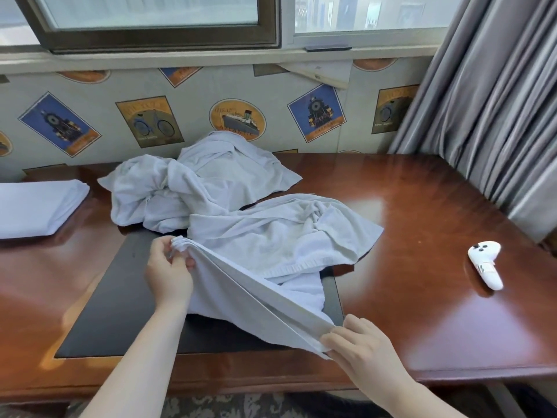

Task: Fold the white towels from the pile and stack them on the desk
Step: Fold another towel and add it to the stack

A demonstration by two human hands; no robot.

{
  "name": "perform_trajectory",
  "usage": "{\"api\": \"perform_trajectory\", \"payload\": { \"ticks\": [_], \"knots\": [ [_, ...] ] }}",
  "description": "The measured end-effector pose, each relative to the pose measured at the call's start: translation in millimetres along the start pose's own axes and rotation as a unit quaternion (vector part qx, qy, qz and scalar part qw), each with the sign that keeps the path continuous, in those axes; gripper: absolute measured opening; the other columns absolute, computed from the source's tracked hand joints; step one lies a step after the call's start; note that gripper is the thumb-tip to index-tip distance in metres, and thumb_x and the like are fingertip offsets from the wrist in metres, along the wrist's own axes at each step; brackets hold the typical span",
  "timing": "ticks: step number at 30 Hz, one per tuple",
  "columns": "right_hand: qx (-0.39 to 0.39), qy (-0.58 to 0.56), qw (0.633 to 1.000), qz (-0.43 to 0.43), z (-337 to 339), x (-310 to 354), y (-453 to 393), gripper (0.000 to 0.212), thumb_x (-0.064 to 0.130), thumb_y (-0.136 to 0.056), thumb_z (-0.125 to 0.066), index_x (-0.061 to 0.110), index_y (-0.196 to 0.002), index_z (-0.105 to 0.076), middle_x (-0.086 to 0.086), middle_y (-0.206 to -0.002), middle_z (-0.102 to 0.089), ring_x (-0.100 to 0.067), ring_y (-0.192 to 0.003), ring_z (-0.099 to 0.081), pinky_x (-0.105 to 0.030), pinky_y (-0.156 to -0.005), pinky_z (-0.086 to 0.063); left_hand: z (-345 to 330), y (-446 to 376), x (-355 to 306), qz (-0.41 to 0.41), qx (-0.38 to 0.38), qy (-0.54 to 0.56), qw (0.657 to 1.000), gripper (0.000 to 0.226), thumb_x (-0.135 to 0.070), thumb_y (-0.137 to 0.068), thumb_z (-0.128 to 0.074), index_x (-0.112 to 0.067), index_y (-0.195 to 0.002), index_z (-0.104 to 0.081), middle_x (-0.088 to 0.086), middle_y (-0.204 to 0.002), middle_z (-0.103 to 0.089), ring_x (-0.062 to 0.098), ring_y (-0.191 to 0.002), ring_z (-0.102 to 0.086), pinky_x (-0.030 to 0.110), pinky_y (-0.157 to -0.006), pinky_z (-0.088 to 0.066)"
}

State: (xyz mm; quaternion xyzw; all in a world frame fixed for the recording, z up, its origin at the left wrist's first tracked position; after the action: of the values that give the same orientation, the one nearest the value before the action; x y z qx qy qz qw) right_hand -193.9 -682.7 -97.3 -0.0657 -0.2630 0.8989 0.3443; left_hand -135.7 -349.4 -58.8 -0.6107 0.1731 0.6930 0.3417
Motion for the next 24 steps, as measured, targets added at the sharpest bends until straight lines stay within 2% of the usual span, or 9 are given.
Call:
{"api": "perform_trajectory", "payload": {
  "ticks": [4, 7, 10, 12, 15, 17, 19, 22, 24],
  "knots": [
    [0.002, -0.039, 0.999, 0.03, 28.8, -2.1, -24.2, 0.027, 0.028, -0.097, -0.052, 0.022, -0.074, -0.065, 0.014, -0.071, -0.056, -0.015, -0.069, -0.044, -0.025, -0.055, -0.041, 0.4, -11.5, -20.8, -0.008, -0.011, 0.009, 1.0, 0.025, -0.004, -0.096, -0.05, -0.027, -0.088, -0.053, -0.006, -0.079, -0.062, 0.021, -0.062, -0.062, 0.054, -0.08, -0.056],
    [0.005, -0.055, 0.996, 0.071, 61.4, -5.6, -62.7, 0.027, 0.025, -0.098, -0.05, 0.019, -0.077, -0.064, 0.009, -0.07, -0.055, -0.018, -0.065, -0.047, -0.027, -0.053, -0.043, -0.8, -35.2, -60.9, -0.052, -0.021, 0.028, 0.998, 0.028, -0.004, -0.095, -0.05, -0.03, -0.083, -0.052, -0.007, -0.076, -0.06, 0.025, -0.065, -0.063, 0.048, -0.075, -0.057],
    [-0.022, -0.034, 0.998, 0.053, 110.0, -27.6, -113.0, 0.028, 0.028, -0.095, -0.049, 0.017, -0.076, -0.065, 0.008, -0.071, -0.059, -0.016, -0.066, -0.052, -0.02, -0.057, -0.037, -0.1, -70.4, -115.2, -0.106, -0.043, 0.068, 0.991, 0.014, -0.004, -0.095, -0.052, -0.018, -0.093, -0.055, -0.009, -0.076, -0.059, 0.001, -0.058, -0.062, 0.027, -0.059, -0.055],
    [-0.035, -0.021, 0.998, 0.042, 145.6, -47.8, -144.9, 0.03, 0.032, -0.095, -0.049, 0.016, -0.076, -0.065, 0.009, -0.071, -0.058, -0.015, -0.067, -0.051, -0.021, -0.058, -0.038, -1.2, -93.8, -156.7, -0.131, -0.043, 0.101, 0.985, 0.016, -0.003, -0.094, -0.053, -0.019, -0.095, -0.056, -0.008, -0.079, -0.06, 0.0, -0.057, -0.061, 0.018, -0.054, -0.053],
    [-0.021, 0.019, 0.997, 0.068, 196.4, -78.8, -189.8, 0.028, 0.032, -0.099, -0.052, 0.018, -0.075, -0.058, 0.011, -0.07, -0.054, -0.015, -0.07, -0.046, -0.022, -0.063, -0.037, -8.8, -120.6, -221.0, -0.14, -0.031, 0.156, 0.977, 0.027, -0.002, -0.094, -0.054, -0.028, -0.087, -0.056, -0.002, -0.086, -0.062, 0.009, -0.059, -0.059, 0.019, -0.053, -0.051],
    [-0.017, 0.07, 0.993, 0.093, 233.3, -100.3, -218.8, 0.025, 0.032, -0.098, -0.052, 0.022, -0.076, -0.054, 0.013, -0.071, -0.051, -0.012, -0.074, -0.041, -0.022, -0.068, -0.033, -11.7, -130.5, -266.7, -0.161, -0.035, 0.173, 0.971, 0.024, 0.0, -0.094, -0.054, -0.024, -0.088, -0.057, 0.0, -0.085, -0.061, 0.005, -0.051, -0.056, 0.015, -0.045, -0.048],
    [0.005, 0.12, 0.988, 0.099, 269.2, -119.8, -245.7, 0.025, 0.042, -0.101, -0.043, 0.028, -0.084, -0.054, 0.016, -0.075, -0.048, -0.008, -0.08, -0.036, -0.025, -0.076, -0.033, -14.2, -135.7, -313.2, -0.204, -0.032, 0.166, 0.964, 0.025, 0.003, -0.093, -0.053, -0.021, -0.088, -0.056, 0.006, -0.082, -0.059, 0.013, -0.051, -0.052, 0.017, -0.042, -0.045],
    [0.072, 0.171, 0.98, 0.073, 311.2, -145.5, -278.7, 0.027, 0.056, -0.099, -0.034, 0.036, -0.111, -0.049, 0.018, -0.097, -0.059, -0.012, -0.106, -0.047, -0.032, -0.095, -0.033, -13.5, -139.9, -378.7, -0.263, -0.042, 0.154, 0.952, 0.032, 0.004, -0.093, -0.055, -0.026, -0.082, -0.054, 0.007, -0.079, -0.058, 0.023, -0.057, -0.047, 0.028, -0.053, -0.038],
    [0.106, 0.212, 0.968, 0.079, 333.0, -151.6, -297.3, 0.033, 0.058, -0.093, -0.041, 0.037, -0.118, -0.047, 0.01, -0.114, -0.061, -0.016, -0.118, -0.045, -0.034, -0.103, -0.03, -11.7, -139.1, -420.5, -0.299, -0.068, 0.135, 0.942, 0.019, -0.001, -0.093, -0.057, -0.02, -0.092, -0.057, 0.006, -0.084, -0.061, 0.025, -0.067, -0.052, 0.029, -0.056, -0.042]
  ]
}}
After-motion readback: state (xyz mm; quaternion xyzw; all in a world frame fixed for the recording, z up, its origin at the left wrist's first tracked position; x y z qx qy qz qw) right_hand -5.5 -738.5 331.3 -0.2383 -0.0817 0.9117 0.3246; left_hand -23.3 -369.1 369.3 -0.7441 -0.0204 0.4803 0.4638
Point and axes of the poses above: each hand's wrist, its own y-axis away from the middle knuckle, its own z-axis out of the back of the hand, x = y × z, the point moved 4 cm from there along -y, towards the middle knuckle
